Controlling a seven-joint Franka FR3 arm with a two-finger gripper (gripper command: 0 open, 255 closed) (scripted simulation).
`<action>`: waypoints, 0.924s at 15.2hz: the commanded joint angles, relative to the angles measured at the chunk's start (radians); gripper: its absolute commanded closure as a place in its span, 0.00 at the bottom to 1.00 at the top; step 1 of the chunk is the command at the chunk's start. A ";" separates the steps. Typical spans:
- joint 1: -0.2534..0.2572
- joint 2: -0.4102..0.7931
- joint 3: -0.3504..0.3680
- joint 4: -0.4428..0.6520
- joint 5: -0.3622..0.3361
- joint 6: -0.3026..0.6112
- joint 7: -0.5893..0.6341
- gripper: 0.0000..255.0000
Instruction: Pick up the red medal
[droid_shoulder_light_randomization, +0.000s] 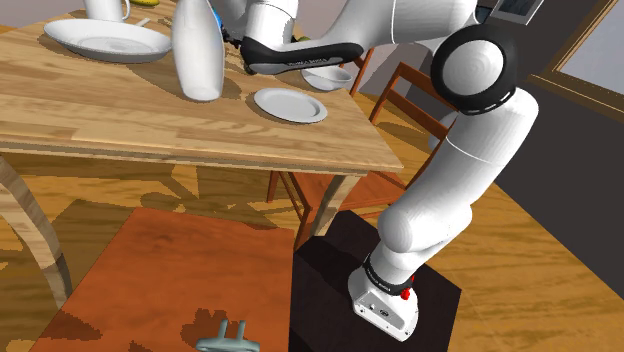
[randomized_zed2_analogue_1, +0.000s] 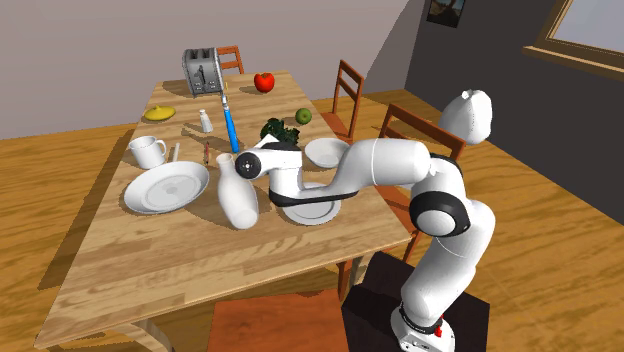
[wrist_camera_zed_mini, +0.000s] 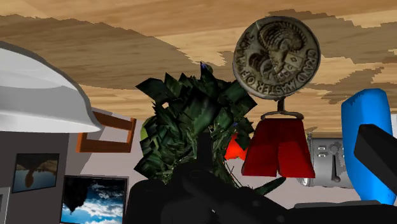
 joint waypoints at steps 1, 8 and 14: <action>-0.001 0.006 -0.002 -0.017 -0.006 0.003 0.009 0.00; -0.002 0.004 -0.002 -0.012 -0.002 0.001 0.002 1.00; -0.001 -0.001 -0.001 0.010 0.014 -0.012 -0.025 1.00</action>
